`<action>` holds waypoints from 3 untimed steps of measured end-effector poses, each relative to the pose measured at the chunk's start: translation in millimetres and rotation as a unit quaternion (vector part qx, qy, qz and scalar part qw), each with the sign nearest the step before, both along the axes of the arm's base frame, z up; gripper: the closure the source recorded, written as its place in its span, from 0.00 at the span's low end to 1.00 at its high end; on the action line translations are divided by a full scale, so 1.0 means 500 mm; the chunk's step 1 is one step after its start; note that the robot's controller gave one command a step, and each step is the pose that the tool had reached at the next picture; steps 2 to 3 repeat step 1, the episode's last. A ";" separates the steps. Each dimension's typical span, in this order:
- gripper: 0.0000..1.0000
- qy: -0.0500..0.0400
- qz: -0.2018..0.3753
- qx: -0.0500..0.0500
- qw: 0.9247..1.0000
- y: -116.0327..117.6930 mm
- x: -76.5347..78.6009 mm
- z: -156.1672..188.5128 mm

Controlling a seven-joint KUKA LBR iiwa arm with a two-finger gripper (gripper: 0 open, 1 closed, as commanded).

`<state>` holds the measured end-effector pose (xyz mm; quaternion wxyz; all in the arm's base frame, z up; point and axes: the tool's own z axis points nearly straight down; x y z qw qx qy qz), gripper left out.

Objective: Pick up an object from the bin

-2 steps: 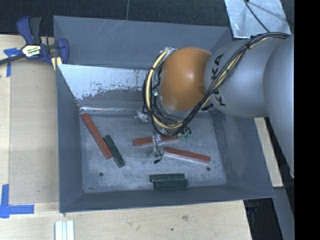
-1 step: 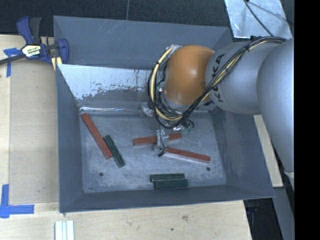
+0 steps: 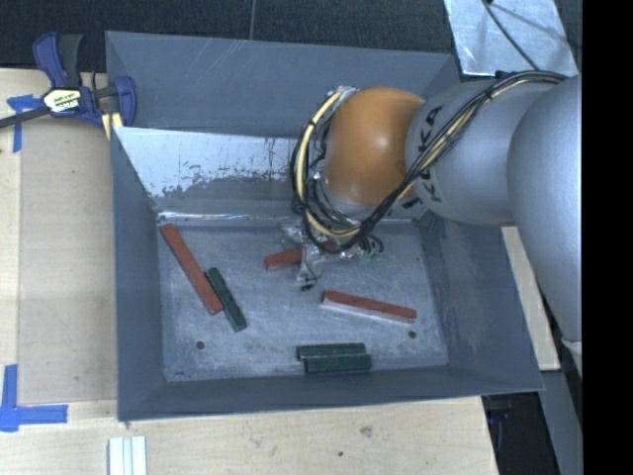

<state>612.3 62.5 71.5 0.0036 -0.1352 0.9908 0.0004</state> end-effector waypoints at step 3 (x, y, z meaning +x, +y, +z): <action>1.00 -0.003 0.025 -0.001 1.000 -0.019 0.006 0.289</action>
Offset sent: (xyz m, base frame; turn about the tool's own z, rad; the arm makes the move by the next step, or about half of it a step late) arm 0.0004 -0.0090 0.1382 -0.0514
